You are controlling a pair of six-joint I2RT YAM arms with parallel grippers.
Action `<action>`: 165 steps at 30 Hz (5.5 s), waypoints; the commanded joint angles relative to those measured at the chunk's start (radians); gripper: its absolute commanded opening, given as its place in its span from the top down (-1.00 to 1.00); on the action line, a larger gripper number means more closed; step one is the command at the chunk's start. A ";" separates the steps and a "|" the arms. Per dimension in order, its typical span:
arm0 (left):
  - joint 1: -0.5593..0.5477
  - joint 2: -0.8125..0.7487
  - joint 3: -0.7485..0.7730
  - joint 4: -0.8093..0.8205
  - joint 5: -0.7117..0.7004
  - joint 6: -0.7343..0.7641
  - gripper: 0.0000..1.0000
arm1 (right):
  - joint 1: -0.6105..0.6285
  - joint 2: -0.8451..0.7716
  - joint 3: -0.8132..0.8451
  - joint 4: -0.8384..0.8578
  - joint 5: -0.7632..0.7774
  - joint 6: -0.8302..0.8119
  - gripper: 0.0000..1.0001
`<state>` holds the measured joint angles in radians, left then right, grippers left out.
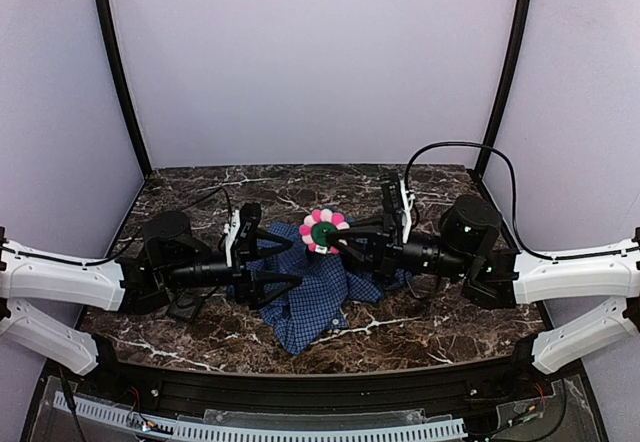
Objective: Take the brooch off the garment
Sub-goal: Close the brooch.
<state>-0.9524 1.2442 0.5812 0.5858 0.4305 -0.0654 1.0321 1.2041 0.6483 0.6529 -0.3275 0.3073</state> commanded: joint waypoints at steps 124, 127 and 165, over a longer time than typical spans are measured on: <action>-0.092 0.048 0.014 0.218 -0.073 0.280 -0.86 | -0.001 0.038 -0.043 0.249 -0.111 0.150 1.00; -0.092 0.066 0.004 0.259 -0.106 0.298 -0.87 | -0.001 0.039 -0.028 0.255 -0.113 0.150 1.00; -0.093 0.136 0.086 0.300 -0.042 0.254 -0.69 | 0.000 0.073 -0.011 0.255 -0.116 0.152 1.00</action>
<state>-1.0428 1.4063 0.6579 0.8677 0.3519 0.2096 1.0275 1.2659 0.6220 0.8822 -0.4545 0.4545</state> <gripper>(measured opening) 0.851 0.066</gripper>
